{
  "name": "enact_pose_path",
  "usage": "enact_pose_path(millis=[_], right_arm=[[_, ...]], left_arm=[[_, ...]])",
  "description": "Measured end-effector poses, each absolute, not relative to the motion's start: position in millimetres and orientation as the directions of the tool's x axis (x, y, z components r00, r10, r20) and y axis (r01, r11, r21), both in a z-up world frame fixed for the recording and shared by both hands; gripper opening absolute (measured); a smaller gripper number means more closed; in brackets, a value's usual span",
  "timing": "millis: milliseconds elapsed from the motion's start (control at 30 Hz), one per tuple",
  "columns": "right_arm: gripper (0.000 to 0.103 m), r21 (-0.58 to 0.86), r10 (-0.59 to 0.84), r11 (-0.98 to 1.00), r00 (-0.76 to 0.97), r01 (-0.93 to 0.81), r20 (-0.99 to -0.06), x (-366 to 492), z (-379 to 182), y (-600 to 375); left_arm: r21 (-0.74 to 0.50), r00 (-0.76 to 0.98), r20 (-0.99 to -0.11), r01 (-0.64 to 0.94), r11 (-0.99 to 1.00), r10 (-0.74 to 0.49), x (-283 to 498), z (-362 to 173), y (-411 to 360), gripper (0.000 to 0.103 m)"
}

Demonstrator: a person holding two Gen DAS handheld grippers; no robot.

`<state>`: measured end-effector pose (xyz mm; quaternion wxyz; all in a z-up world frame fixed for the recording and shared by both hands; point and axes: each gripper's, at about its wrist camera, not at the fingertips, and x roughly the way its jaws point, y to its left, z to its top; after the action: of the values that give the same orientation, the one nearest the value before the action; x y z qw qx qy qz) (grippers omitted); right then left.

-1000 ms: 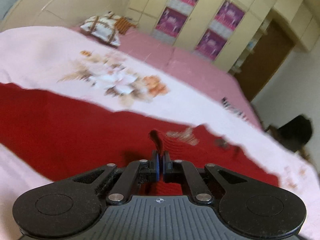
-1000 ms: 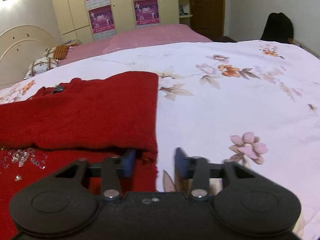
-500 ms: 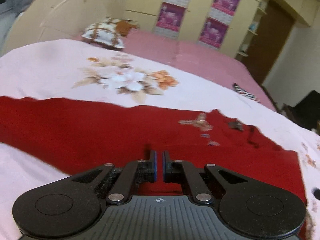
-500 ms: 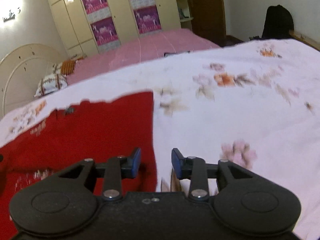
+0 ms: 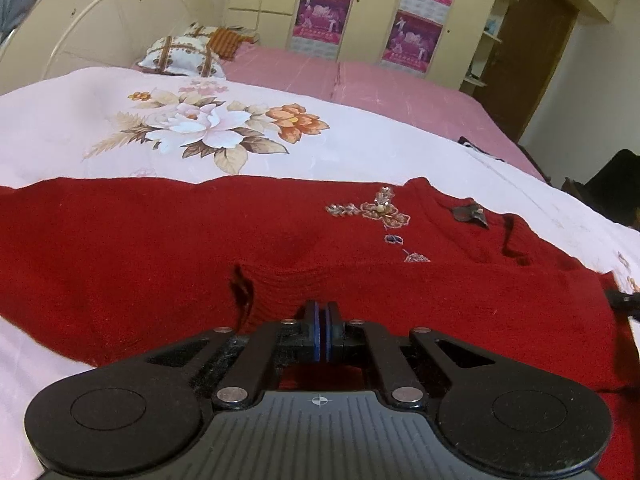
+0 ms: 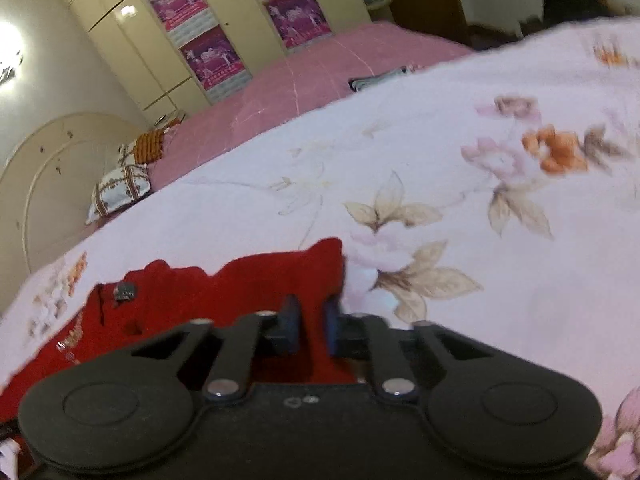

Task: Fold small clothes
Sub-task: 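Close the left tool on the other sleeve of the sweater, then lift and fold the held sleeve across the sweater body with the left tool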

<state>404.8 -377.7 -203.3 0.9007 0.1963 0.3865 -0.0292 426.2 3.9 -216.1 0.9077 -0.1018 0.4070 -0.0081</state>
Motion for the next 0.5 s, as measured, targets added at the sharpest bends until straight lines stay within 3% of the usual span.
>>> enact_pose_path(millis=[100,133,200,300,500], right_arm=[[0.007,0.085,-0.087,0.978,0.739,0.192,-0.668,393,-192,-359],[0.007,0.065,-0.103,0.977,0.715,0.203,-0.691,394,-199,-360],[0.01,0.086,-0.097,0.971,0.702,0.221,-0.706,396,-205,-364],[0.028,0.052,-0.136,0.969,0.697,0.242,-0.704,391,-193,-356],[0.032,0.108,-0.008,0.989,0.752,0.105,-0.66,352,-153,-311]], left_arm=[[-0.148,0.693,-0.717,-0.047,0.988,-0.075,428,-224,2,0.003],[-0.141,0.694,-0.716,-0.05,0.989,-0.067,430,-224,1,0.003],[-0.129,0.679,-0.732,-0.057,0.99,-0.056,433,-219,-2,0.003],[-0.155,0.655,-0.752,-0.058,0.986,-0.079,429,-209,2,0.003],[-0.234,0.613,-0.786,-0.179,0.956,-0.078,397,-203,55,0.004]])
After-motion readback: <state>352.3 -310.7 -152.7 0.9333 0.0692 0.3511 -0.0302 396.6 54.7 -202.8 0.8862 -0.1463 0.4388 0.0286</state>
